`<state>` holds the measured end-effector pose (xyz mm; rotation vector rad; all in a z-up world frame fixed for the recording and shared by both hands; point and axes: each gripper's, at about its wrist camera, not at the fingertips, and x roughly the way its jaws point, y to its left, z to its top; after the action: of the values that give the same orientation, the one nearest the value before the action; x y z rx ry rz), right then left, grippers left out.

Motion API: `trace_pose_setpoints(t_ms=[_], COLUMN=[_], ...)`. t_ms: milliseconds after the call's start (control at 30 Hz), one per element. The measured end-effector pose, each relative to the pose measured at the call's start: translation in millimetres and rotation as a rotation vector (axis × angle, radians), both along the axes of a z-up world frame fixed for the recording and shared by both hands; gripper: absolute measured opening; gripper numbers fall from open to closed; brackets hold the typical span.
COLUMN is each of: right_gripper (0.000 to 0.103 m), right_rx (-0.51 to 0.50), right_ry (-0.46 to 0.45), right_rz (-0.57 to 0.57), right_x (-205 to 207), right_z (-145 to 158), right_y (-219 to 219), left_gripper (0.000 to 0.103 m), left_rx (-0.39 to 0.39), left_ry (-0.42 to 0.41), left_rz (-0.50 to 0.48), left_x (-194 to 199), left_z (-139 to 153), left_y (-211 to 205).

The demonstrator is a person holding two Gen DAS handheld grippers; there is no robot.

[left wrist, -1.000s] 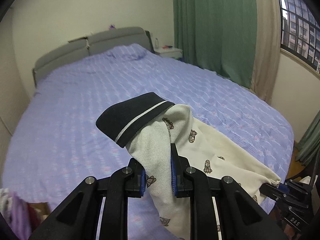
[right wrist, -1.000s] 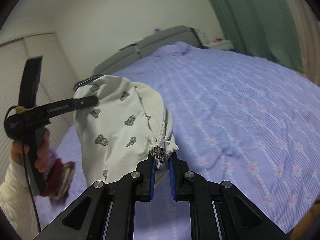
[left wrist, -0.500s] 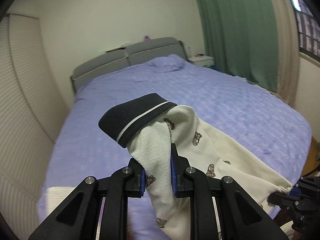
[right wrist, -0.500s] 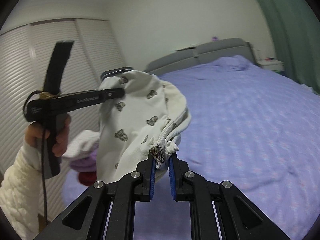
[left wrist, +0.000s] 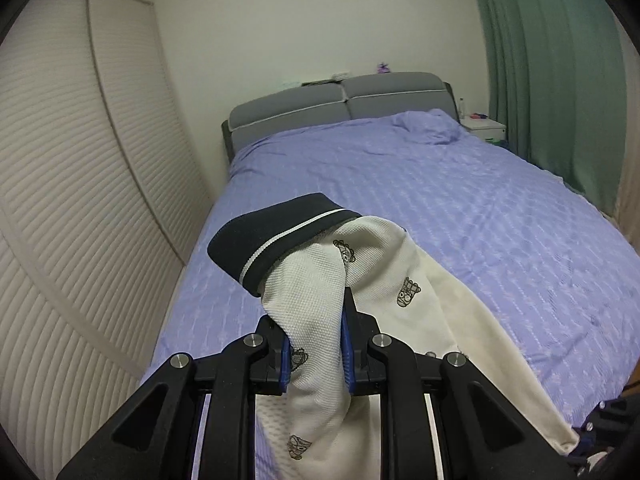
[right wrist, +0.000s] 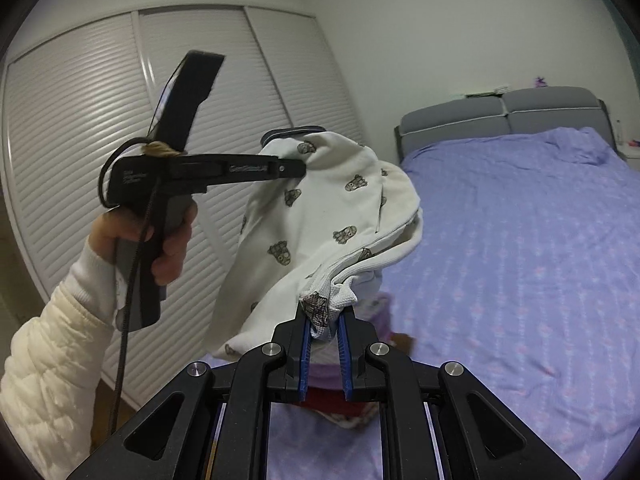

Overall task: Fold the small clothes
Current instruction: 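Lift the folded polo with both grippers and carry it toward the clothes stack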

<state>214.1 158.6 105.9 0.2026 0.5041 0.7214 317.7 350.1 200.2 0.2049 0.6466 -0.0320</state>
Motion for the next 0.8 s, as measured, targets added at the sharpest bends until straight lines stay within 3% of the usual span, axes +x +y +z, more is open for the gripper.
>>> trace_pose_setpoints(t_ms=[367, 633, 733, 800], right_gripper=[0.013, 0.013, 0.014, 0.014], right_rx=[-0.042, -0.061, -0.059, -0.059], right_ry=[0.159, 0.182, 0.189, 0.189], right_rz=[0.029, -0.001, -0.011, -0.017], right_x=[36, 36, 35, 34], right_z=[-48, -61, -58, -57], right_y=[54, 67, 70, 69], left_gripper=[0.021, 0.029, 0.036, 0.056], left_rx=[-0.073, -0.099, -0.063, -0.047], left_ry=[0.131, 0.18, 0.185, 0.186], left_rz=[0.051, 0.107, 0.119, 0.13], left_x=[47, 65, 67, 66], left_z=[-82, -112, -116, -114], left_y=[62, 80, 80, 82])
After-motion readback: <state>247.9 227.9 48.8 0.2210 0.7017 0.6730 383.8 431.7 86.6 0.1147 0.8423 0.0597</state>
